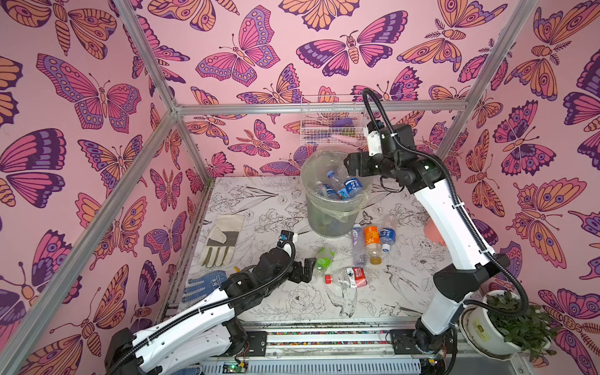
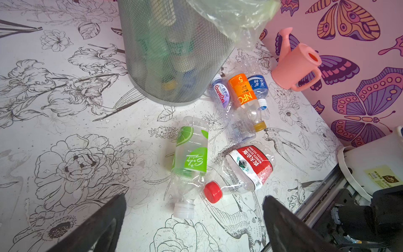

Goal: Throw the plastic bottles in the bin
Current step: Throw the plastic bottle into the trash bin.

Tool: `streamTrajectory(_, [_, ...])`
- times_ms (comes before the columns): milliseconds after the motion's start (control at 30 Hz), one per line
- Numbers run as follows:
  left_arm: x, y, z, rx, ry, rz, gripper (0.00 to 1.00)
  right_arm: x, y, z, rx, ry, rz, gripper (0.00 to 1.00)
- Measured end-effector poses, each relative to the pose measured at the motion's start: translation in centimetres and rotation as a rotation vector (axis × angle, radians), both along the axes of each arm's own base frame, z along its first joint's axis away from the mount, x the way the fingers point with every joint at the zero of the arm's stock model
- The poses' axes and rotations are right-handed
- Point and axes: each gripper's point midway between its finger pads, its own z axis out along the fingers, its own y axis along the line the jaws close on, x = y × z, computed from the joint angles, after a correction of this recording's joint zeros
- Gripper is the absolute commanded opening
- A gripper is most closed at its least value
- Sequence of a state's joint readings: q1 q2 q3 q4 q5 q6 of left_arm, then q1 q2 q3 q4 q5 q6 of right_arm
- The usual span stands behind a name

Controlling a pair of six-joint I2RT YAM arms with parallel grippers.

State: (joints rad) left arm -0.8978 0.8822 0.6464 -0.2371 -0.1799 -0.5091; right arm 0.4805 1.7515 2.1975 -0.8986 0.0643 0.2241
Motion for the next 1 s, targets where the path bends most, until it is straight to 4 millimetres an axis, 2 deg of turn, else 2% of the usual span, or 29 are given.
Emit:
streamTrajectory(100, [0.2, -0.6, -0.6, 0.026, 0.019, -0.014, 0.99, -1.4, -1.0, 0.3, -0.002, -0.013, -0.013, 0.99])
streamTrajectory(367, [0.9, -2.6, -2.1, 0.087, 0.077, -0.061, 0.94, -6.0, -4.9, 4.5, 0.039, -0.149, -0.083, 0.99])
streamTrajectory(467, [1.2, -3.4, -2.7, 0.105, 0.097, -0.076, 0.92, -7.1, -6.2, 4.7, 0.042, -0.174, -0.117, 0.99])
streamTrajectory(600, [1.6, -4.5, -3.7, 0.130, 0.131, -0.097, 0.89, -7.5, -7.7, 3.2, 0.031, -0.161, -0.164, 0.99])
streamTrajectory(767, [2.2, -6.1, -5.4, 0.169, 0.182, -0.128, 0.87, -7.8, -9.6, -0.2, 0.004, -0.107, -0.231, 0.99])
streamTrajectory(1000, [3.1, -7.4, -7.8, 0.211, 0.249, -0.148, 0.85, -9.3, -12.7, -4.6, 0.006, -0.037, -0.330, 0.99])
